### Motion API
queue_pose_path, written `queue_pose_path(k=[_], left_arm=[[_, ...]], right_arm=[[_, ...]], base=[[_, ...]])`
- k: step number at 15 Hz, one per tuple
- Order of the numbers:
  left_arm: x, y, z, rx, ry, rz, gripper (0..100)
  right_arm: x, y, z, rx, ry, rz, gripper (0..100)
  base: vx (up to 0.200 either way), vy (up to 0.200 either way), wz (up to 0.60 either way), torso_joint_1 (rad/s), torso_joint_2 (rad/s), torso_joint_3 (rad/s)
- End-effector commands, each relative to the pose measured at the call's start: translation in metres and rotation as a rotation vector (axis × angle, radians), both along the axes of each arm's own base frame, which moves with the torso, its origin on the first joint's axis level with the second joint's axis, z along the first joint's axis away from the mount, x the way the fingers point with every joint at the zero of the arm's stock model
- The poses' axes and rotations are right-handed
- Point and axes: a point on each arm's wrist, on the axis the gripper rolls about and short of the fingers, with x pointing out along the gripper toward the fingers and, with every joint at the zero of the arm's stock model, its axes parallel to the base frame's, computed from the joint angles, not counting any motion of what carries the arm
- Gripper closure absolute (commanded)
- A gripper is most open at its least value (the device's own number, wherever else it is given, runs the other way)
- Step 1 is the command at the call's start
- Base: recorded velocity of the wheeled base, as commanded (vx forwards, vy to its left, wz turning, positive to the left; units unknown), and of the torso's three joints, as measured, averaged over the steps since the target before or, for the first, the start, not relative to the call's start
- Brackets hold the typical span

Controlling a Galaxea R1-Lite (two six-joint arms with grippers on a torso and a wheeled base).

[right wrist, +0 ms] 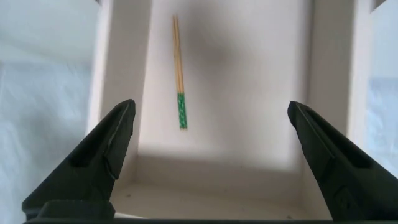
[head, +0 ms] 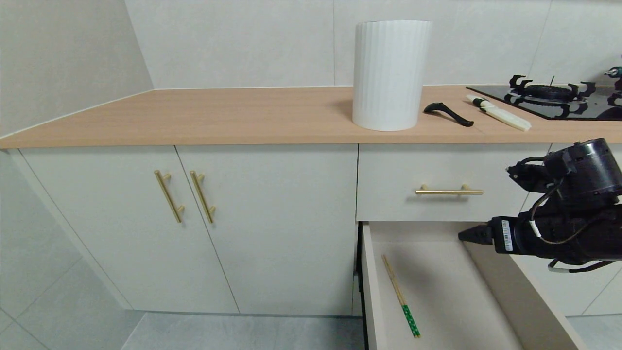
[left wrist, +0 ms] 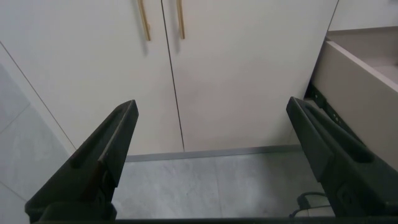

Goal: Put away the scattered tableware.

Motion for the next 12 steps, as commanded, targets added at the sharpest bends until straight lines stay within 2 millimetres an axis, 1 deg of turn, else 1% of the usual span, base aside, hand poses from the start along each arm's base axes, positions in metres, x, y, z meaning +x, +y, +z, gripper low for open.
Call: queue_pose_path(k=[1,6,10,12], left_arm=[[0.0001,0.0,0.0,0.0,0.002,0.0,0],[0.0001,0.0,0.0,0.0,0.002,0.0,0],[0.0001,0.0,0.0,0.0,0.002,0.0,0],[0.0001,0.0,0.0,0.0,0.002,0.0,0]], right_arm=[[-0.0069,-0.0046,0.0104,0.013,-0.041,-0.009,0],[-0.0056,-0.0038,0.0081,0.011,-0.035,-0.007,0],[-0.0058,-0.0035,0.0077,0.011,-0.033,-0.006,0],[-0.0052,-0.0025,0.0054,0.007,-0.025,-0.002,0]], base=[[0.0,0.0,0.0,0.0,0.0,0.0],[0.0,0.0,0.0,0.005,-0.03,-0.019],[0.0,0.0,0.0,0.078,-0.25,-0.275],[0.0,0.0,0.0,0.127,-0.59,-0.312]])
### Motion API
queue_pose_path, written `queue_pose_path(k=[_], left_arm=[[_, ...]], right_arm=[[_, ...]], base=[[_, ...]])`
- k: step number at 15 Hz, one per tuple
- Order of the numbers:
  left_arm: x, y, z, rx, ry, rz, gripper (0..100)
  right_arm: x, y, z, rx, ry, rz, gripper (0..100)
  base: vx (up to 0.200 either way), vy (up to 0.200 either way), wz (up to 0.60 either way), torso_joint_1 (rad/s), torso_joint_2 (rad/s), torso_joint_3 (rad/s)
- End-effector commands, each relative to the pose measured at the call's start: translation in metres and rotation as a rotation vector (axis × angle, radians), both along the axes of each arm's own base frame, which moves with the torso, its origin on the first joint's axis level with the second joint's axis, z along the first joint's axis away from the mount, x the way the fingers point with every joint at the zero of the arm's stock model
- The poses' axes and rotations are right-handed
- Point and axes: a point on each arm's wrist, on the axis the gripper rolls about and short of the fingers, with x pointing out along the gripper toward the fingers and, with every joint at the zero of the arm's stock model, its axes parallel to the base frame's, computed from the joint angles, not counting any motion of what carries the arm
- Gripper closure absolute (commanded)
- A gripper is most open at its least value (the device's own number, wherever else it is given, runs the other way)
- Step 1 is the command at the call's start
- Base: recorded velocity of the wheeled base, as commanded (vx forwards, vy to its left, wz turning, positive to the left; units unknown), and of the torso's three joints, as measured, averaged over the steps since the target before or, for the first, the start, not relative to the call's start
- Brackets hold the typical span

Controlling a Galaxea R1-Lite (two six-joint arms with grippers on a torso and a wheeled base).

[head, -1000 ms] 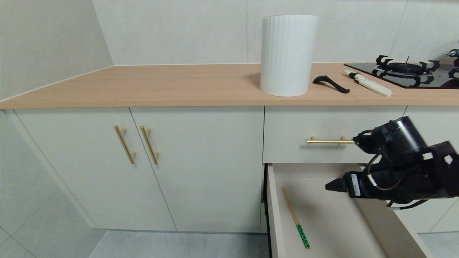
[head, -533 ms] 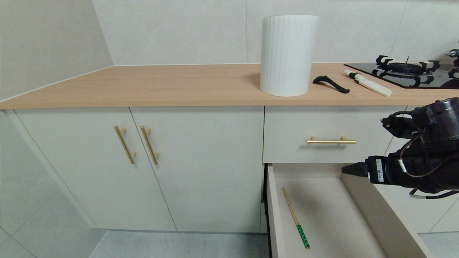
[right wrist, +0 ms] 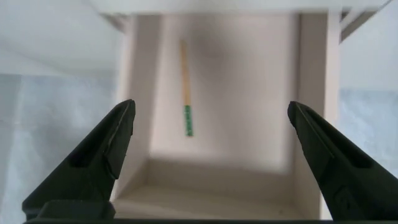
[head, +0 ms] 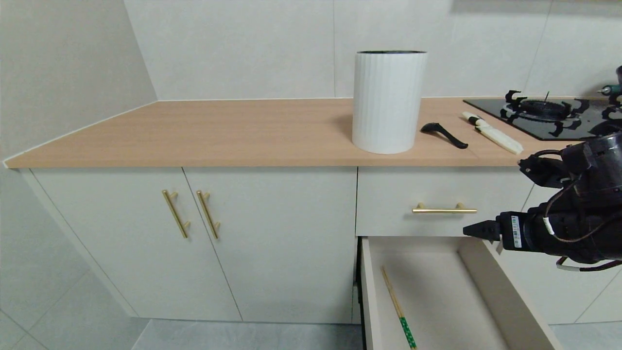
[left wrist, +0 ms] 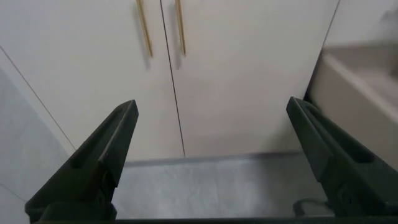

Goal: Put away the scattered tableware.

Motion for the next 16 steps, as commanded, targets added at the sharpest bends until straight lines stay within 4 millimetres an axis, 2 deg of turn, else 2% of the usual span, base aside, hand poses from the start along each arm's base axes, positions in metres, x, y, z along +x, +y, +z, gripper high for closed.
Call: queue_pose_path(k=[1,13,16], left_arm=[[0.0001,0.0,0.0,0.0,0.002,0.0,0],[0.0001,0.0,0.0,0.0,0.002,0.0,0],[0.0001,0.0,0.0,0.0,0.002,0.0,0]], right_arm=[[0.0017,0.0009,-0.004,-0.009,0.015,0.004,0],[0.0039,0.0017,-0.0064,-0.021,0.02,0.012,0],[0.0099,0.0025,-0.0113,-0.052,0.0,0.036,0]], base=[[0.0,0.0,0.0,0.124,-0.53,-0.29],[0.0,0.0,0.0,0.182,-0.47,-0.293],[0.0,0.0,0.0,0.067,-0.16,-0.084]])
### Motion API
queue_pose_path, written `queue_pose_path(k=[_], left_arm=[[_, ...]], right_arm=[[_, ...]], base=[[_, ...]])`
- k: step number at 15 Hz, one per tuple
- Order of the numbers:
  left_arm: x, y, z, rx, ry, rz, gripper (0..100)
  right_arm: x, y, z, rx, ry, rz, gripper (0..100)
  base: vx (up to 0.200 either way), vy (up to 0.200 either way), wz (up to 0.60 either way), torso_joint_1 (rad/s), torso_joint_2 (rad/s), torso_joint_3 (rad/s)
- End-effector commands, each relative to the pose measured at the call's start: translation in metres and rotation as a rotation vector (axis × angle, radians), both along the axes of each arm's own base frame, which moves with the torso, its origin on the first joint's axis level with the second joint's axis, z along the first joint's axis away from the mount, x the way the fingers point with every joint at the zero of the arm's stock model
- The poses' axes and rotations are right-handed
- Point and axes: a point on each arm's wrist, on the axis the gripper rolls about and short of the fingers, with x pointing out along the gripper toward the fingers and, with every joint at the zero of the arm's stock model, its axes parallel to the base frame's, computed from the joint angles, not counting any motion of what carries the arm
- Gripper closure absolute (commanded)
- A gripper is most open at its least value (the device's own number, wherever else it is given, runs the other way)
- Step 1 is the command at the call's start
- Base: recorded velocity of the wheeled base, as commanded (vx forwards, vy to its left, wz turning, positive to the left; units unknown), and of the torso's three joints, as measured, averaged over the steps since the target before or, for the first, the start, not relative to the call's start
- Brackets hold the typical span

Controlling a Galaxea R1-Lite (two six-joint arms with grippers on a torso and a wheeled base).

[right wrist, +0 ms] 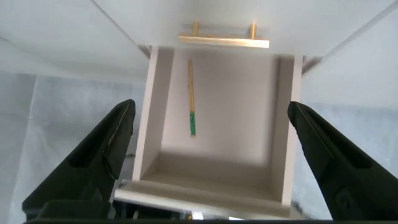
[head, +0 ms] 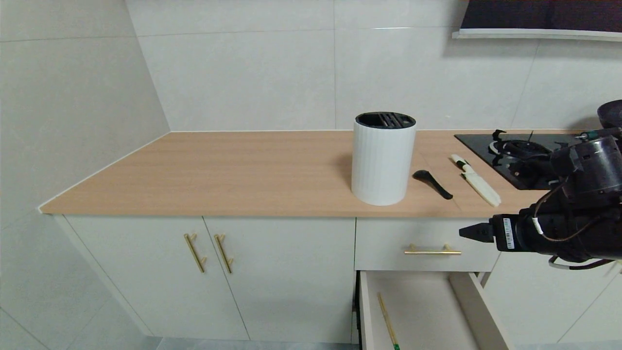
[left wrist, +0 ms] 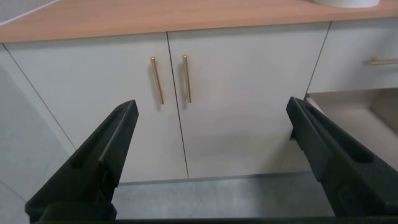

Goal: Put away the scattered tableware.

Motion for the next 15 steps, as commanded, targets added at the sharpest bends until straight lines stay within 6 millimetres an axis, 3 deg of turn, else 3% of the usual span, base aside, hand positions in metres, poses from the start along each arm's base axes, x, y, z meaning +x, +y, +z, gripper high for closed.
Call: queue_pose_path(k=[1,3,5,9,15], left_arm=[[0.0,0.0,0.0,0.0,0.002,0.0,0],[0.0,0.0,0.0,0.0,0.002,0.0,0],[0.0,0.0,0.0,0.0,0.002,0.0,0],[0.0,0.0,0.0,0.0,0.002,0.0,0],[0.0,0.0,0.0,-0.002,0.0,0.0,0]], right_arm=[[0.017,0.003,-0.009,-0.002,-0.021,-0.007,0],[0.047,-0.006,-0.017,-0.065,-0.103,0.012,0],[0.09,-0.017,-0.021,-0.049,-0.202,0.075,0],[0.16,-0.029,-0.039,-0.074,-0.25,0.118,0],[0.183,-0.028,-0.07,-0.076,-0.24,0.172,0]], base=[[0.0,0.0,0.0,0.027,-0.05,-0.032],[0.0,0.0,0.0,0.0,0.0,0.0],[0.0,0.0,0.0,0.0,0.0,0.0],[0.0,0.0,0.0,0.0,0.0,0.0],[0.0,0.0,0.0,0.0,0.0,0.0]])
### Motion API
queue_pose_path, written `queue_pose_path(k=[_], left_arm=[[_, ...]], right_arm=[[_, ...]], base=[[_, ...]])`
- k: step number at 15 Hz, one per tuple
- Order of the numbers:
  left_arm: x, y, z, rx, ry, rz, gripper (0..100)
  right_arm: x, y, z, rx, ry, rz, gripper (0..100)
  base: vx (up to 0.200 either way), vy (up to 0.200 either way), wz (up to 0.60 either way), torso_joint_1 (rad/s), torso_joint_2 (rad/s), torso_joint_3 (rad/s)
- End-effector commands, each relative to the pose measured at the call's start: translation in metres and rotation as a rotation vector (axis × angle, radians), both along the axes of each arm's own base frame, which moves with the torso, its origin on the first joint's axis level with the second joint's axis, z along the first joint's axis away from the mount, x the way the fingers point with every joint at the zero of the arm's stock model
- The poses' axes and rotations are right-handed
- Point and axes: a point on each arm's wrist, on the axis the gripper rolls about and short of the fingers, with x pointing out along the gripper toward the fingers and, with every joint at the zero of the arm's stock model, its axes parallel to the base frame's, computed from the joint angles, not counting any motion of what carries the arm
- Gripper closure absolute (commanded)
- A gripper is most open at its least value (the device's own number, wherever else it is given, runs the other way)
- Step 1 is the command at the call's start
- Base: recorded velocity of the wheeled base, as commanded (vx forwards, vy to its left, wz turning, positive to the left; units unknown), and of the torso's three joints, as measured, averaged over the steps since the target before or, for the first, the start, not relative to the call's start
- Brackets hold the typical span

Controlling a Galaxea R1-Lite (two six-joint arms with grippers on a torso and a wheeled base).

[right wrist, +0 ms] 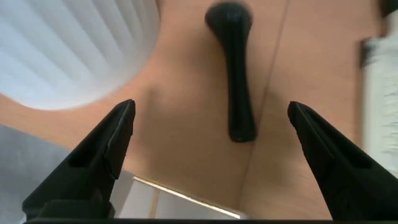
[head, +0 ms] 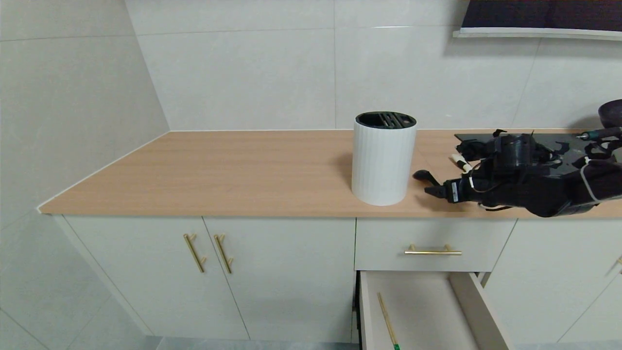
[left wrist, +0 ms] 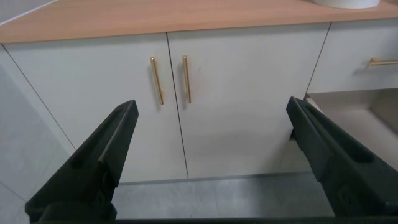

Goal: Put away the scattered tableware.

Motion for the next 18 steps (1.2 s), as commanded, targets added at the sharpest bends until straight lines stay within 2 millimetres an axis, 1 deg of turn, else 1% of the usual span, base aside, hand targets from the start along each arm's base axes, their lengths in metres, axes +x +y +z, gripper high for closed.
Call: queue_pose_path(k=[1,5,6,8,10,11,15,16,18], left_arm=[[0.0,0.0,0.0,0.0,0.0,0.0,0],[0.0,0.0,0.0,0.0,0.0,0.0,0],[0.0,0.0,0.0,0.0,0.0,0.002,0],[0.0,0.0,0.0,0.0,0.0,0.002,0],[0.0,0.0,0.0,0.0,0.0,0.002,0],[0.0,0.0,0.0,0.0,0.0,0.002,0],[0.0,0.0,0.0,0.0,0.0,0.002,0],[0.0,0.0,0.0,0.0,0.0,0.002,0],[0.0,0.0,0.0,0.0,0.0,0.002,0]], right_arm=[[0.008,-0.005,-0.019,-0.002,0.019,-0.005,0],[0.013,-0.005,-0.026,0.001,0.004,-0.003,0],[0.017,-0.005,-0.031,0.001,0.003,-0.004,0],[0.022,-0.005,-0.036,0.002,-0.013,-0.006,0],[0.022,-0.005,-0.036,0.003,-0.019,-0.006,0],[0.022,-0.005,-0.036,0.004,-0.018,-0.006,100],[0.025,-0.003,-0.045,-0.001,0.001,-0.003,100],[0.025,-0.003,-0.045,-0.002,0.001,-0.006,100],[0.023,-0.003,-0.039,-0.001,-0.013,-0.011,100]], base=[[0.0,0.0,0.0,0.0,0.0,0.0],[0.0,0.0,0.0,0.0,0.0,0.0],[0.0,0.0,0.0,0.0,0.0,0.0],[0.0,0.0,0.0,0.0,0.0,0.0],[0.0,0.0,0.0,0.0,0.0,0.0],[0.0,0.0,0.0,0.0,0.0,0.0],[0.0,0.0,0.0,0.0,0.0,0.0],[0.0,0.0,0.0,0.0,0.0,0.0],[0.0,0.0,0.0,0.0,0.0,0.0]])
